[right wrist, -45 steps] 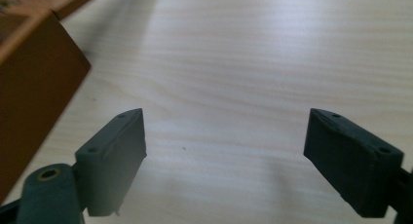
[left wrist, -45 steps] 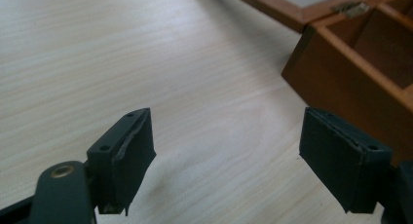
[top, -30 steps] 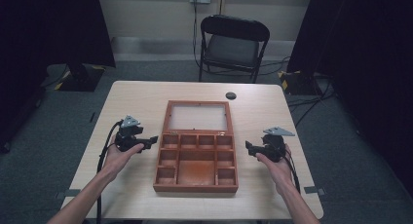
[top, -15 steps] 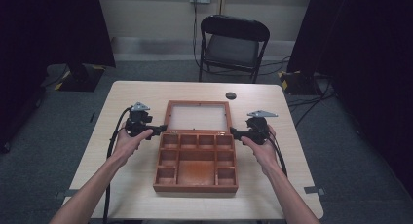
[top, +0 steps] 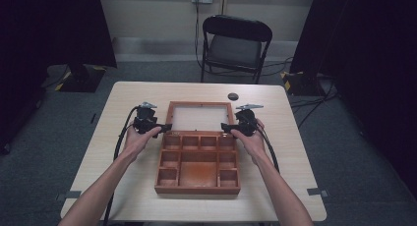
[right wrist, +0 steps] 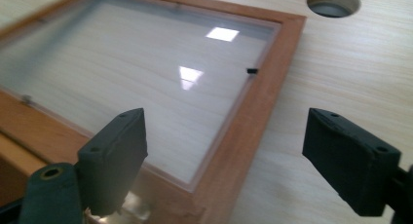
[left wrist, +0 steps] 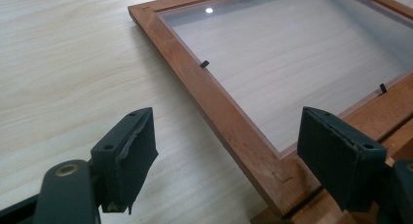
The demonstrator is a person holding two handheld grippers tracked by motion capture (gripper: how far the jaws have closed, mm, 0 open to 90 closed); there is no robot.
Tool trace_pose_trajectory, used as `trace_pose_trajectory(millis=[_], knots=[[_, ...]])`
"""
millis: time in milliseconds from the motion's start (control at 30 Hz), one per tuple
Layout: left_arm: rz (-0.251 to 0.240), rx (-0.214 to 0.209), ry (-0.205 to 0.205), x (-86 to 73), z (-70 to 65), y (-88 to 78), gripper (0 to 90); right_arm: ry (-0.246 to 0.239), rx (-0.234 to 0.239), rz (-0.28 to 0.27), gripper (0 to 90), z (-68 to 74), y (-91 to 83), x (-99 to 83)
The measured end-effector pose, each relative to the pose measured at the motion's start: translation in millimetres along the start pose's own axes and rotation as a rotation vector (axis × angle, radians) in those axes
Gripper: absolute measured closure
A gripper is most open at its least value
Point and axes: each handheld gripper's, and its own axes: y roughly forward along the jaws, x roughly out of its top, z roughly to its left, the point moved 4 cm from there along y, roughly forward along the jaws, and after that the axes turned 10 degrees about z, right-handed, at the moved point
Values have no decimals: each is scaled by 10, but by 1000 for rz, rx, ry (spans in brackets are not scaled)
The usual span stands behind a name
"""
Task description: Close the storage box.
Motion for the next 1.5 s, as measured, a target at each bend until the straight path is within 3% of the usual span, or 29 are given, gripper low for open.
trace_pose_trajectory(millis=[33,100,167,333,367,467,567,700,833,967,1200,1500], knots=[[3,-4,-5,8,6,16,216,-3,-14,-7,165,-10,21,-6],[14,3,-5,15,13,52,213,39,31,8,148,-11,68,-13],[34,-4,-4,15,11,88,199,50,47,20,144,-7,110,-24],[27,-28,-27,30,12,133,166,91,97,25,143,0,156,-22],[28,-30,-34,30,14,141,163,132,142,51,144,14,177,-22],[26,-63,-53,31,-12,170,162,149,169,61,129,22,202,-20],[27,-66,-43,45,-54,188,163,159,184,77,110,19,226,-8],[29,-93,-54,59,-85,224,162,193,256,87,106,15,282,-19],[25,-95,-62,61,-75,240,151,194,271,87,107,11,293,-18],[44,-150,-97,51,-25,269,138,192,279,87,108,9,299,-18],[60,-152,-85,77,-70,287,147,188,279,91,110,8,299,-14],[57,-192,-132,63,-46,320,130,179,266,54,112,14,284,-36]])
